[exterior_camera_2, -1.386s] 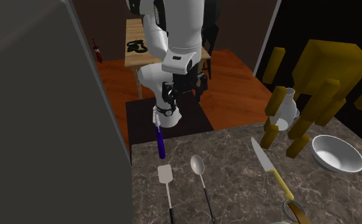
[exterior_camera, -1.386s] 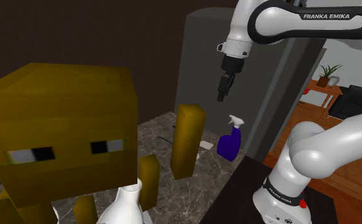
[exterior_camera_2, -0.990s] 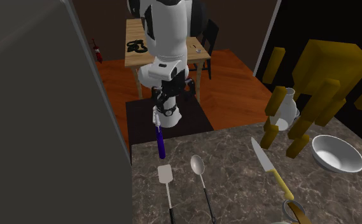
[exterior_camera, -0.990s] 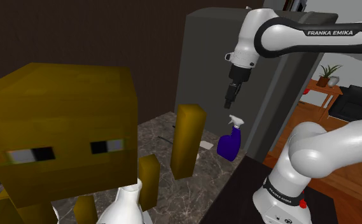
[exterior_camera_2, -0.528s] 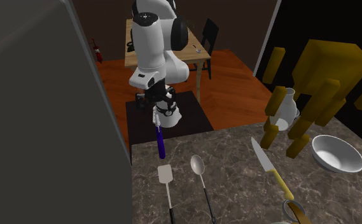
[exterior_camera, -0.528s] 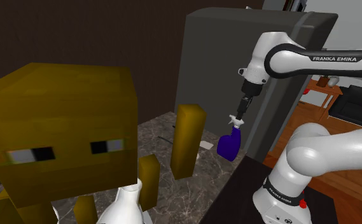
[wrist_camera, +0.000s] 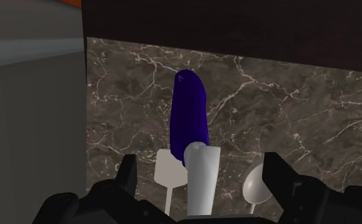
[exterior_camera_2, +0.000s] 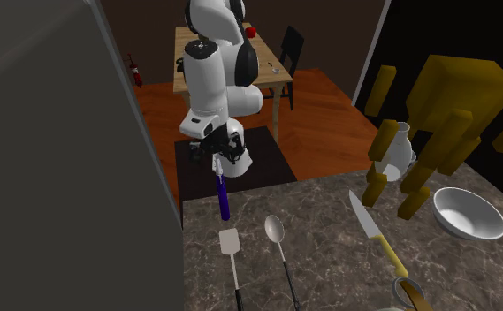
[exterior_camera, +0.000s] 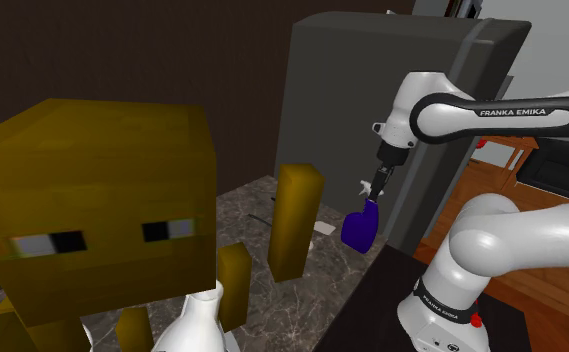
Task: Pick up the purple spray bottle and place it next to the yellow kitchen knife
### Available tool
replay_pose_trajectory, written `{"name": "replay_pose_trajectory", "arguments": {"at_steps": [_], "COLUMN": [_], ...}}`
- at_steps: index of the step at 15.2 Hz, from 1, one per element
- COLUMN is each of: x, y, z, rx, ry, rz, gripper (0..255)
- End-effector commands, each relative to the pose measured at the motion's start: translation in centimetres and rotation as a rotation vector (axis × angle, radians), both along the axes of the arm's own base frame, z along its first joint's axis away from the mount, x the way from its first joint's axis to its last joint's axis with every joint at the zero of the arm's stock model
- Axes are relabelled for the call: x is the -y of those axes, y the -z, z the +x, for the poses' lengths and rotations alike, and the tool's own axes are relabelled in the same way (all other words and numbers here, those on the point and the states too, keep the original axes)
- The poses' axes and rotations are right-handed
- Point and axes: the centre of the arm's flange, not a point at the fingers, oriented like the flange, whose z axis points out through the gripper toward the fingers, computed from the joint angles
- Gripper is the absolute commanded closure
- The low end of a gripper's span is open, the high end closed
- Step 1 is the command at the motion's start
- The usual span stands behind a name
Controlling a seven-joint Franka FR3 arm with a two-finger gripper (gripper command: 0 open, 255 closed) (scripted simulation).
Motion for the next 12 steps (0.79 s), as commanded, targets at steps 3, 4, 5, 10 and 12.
{"name": "replay_pose_trajectory", "arguments": {"at_steps": [3,4,5,10,12], "x": [-0.05,-0.05,-0.05,-0.05,-0.05], "y": [0.84,0.84,0.84,0.83,0.83], "z": [-0.04,-0.04,-0.04,-0.04,-0.04], "rx": [0.001,0.001,0.001,0.000,0.000], "ry": [0.000,0.000,0.000,0.000,0.000], "rz": [0.000,0.000,0.000,0.000,0.000], "gripper": [0,0,0,255,255]}}
